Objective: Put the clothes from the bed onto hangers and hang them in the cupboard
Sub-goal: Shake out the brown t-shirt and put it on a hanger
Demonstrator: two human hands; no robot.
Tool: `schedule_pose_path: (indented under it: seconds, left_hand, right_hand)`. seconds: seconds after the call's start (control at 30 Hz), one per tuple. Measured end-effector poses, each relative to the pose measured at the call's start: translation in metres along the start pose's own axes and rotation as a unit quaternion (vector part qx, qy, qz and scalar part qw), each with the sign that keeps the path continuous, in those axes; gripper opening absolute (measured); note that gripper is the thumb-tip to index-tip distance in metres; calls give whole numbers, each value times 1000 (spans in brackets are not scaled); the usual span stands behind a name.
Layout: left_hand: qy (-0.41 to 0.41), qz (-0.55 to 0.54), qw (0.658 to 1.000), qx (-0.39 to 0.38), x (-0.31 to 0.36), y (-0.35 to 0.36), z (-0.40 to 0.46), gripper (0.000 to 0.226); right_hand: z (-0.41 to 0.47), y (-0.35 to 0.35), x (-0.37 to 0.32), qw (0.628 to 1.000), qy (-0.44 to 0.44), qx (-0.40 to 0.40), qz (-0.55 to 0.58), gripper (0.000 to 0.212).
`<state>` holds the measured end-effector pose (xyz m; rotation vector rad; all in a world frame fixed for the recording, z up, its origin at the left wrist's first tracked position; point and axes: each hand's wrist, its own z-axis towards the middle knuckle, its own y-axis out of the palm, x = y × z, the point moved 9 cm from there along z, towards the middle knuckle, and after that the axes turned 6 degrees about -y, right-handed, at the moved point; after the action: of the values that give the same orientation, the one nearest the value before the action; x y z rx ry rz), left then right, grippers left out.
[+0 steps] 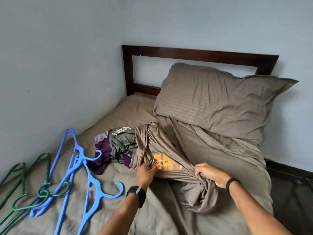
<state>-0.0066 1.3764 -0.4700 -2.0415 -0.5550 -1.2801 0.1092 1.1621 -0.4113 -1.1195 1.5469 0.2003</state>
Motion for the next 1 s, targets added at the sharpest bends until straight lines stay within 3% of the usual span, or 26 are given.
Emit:
schedule_pose_path:
  seconds: [0.03,0.13,0.23,0.3,0.37,0.43,0.53,0.63,0.73,0.83,0.9,1.0]
  left_hand:
    - [-14,-22,999,-31,-3,8,3,8]
    - [-58,-79,995,-31,-23,16,15,9]
    - [-79,-92,992,17,-44,10,28,49]
    - [-88,-83,991,52,-63,5,45,65]
    - [-115,-65,990,52,-82,2,60,74]
    - [-127,-18,991,27,-91,3,68,62]
    - [-44,120,992,25,-42,-6,30,32]
    - [54,158,984,68,-10,-14,9,21]
    - [50,47,997,39,-4,-14,-3,27]
    - [-11,-166,986,18,-6,-17,-9,30]
    - [-48,-228,972,-16,-13,-11,-9,32]
    - [-70,-205,973,-78,-22,6,-17,41]
  right_hand:
    - [0,-10,9,999,18,7,-48,31]
    - [-10,-27,31,977,75,-4,-199,33]
    - [-14,-26,53,927,130,-60,-347,19]
    - [-8,-25,51,907,116,-36,-403,20]
    - [1,-21,34,927,55,20,-370,20]
    - [13,-9,18,955,3,49,-292,39]
    - [28,18,5,966,-26,30,-256,44]
    - [38,38,3,960,-41,7,-277,48]
    - [37,34,2,944,-65,20,-324,47]
    - [31,12,8,931,6,18,-366,33]
    - [20,7,7,884,80,-76,-455,29]
    - [-10,6,10,758,206,-279,-552,21]
